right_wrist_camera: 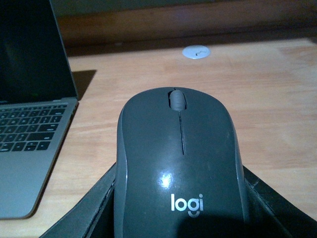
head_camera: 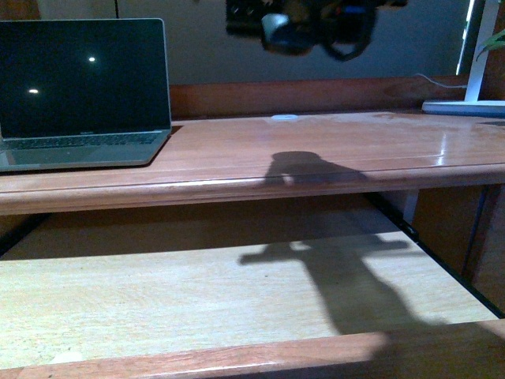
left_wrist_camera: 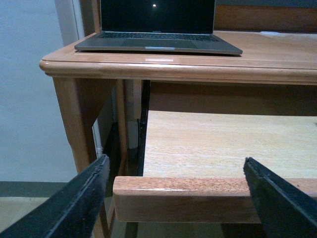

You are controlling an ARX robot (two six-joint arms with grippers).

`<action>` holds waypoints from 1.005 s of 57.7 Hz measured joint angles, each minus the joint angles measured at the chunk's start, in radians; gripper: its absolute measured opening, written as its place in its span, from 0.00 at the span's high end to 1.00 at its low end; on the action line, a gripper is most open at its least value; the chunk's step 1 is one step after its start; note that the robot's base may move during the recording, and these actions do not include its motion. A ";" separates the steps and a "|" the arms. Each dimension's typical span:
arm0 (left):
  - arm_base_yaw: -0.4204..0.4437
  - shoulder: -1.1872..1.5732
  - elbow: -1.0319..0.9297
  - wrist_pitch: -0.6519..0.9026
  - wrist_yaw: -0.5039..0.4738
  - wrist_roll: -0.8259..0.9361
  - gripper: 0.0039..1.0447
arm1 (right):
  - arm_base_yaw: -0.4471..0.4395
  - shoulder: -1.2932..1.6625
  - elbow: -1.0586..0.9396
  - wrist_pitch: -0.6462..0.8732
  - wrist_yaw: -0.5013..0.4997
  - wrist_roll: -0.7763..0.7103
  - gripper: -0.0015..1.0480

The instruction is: Place mouse

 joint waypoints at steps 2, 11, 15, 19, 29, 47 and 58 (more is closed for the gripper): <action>0.000 0.000 0.000 0.000 0.000 0.000 0.06 | 0.008 0.062 0.063 -0.019 0.028 -0.010 0.47; 0.000 0.000 0.000 0.000 0.000 0.002 0.07 | 0.031 0.256 0.243 -0.054 0.114 -0.028 0.47; 0.000 0.000 0.000 0.000 0.000 0.002 0.07 | 0.037 0.297 0.274 -0.056 0.129 -0.034 0.47; 0.000 0.000 0.000 0.000 0.000 0.002 0.07 | 0.043 0.335 0.293 -0.053 0.149 -0.042 0.47; 0.000 0.000 0.000 0.000 0.000 0.002 0.07 | 0.053 0.391 0.307 -0.052 0.156 -0.043 0.47; 0.000 0.000 0.000 0.000 0.000 0.002 0.07 | 0.058 0.393 0.271 0.030 0.112 -0.014 0.16; 0.000 0.000 0.000 0.000 0.000 0.002 0.07 | 0.003 0.224 0.051 0.254 -0.034 0.009 0.07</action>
